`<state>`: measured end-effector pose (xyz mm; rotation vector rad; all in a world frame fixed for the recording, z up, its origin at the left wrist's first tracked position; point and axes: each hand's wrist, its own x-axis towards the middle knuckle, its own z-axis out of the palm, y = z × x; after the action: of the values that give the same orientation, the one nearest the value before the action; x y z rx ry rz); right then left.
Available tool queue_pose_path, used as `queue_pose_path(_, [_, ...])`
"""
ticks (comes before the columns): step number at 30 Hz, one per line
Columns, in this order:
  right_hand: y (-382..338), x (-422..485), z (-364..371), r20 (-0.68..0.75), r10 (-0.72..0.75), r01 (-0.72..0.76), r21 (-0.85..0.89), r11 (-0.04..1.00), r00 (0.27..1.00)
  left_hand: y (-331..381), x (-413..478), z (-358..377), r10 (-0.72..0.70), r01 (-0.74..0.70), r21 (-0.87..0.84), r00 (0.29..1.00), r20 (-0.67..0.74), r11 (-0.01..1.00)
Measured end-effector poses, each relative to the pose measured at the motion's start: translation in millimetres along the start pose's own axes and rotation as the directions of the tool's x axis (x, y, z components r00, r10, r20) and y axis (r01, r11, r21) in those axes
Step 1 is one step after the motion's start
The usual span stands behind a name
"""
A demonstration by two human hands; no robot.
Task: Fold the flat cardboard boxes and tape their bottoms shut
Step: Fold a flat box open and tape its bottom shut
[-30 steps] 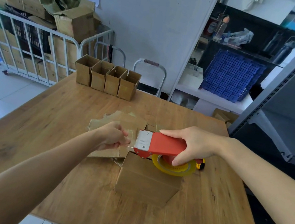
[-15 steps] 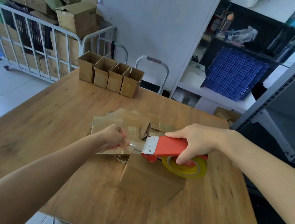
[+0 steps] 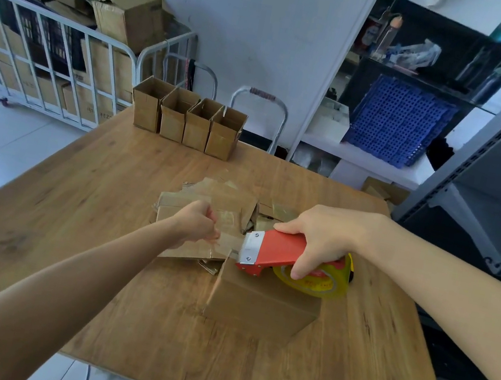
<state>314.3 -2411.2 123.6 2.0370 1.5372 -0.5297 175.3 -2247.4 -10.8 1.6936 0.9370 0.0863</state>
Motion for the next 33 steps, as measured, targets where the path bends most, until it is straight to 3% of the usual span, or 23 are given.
queue_pose_path(10, [-10.4, 15.2, -5.4, 0.019, 0.020, -0.019, -0.046, 0.999, 1.000, -42.7, 13.3, 18.8, -0.083, 0.077, -0.173, 0.996, -0.029, 0.982])
queue_pose_path(14, [-11.8, 19.8, -5.3, 0.014, 0.018, -0.017, -0.055, 0.998, 1.000, -54.1, 12.5, 35.4, -0.108, 0.108, -0.339, 0.994, 0.018, 0.935])
queue_pose_path(23, [-8.4, 27.0, -2.1, 0.027, 0.036, -0.034, -0.067, 0.997, 0.999, -67.6, 15.0, 41.9, -0.074, 0.120, -0.462, 0.990, 0.116, 0.879])
queue_pose_path(28, [-6.9, 30.9, -0.9, 0.018, 0.032, -0.030, -0.060, 0.998, 0.999, -71.7, 12.0, 52.6, -0.093, 0.089, -0.495, 0.996, 0.018, 0.864])
queue_pose_path(33, [-8.2, 30.9, -0.4, 0.009, 0.032, -0.031, -0.051, 0.998, 0.999, -67.1, 2.6, 55.9, -0.052, 0.010, -0.426, 0.995, -0.087, 0.905])
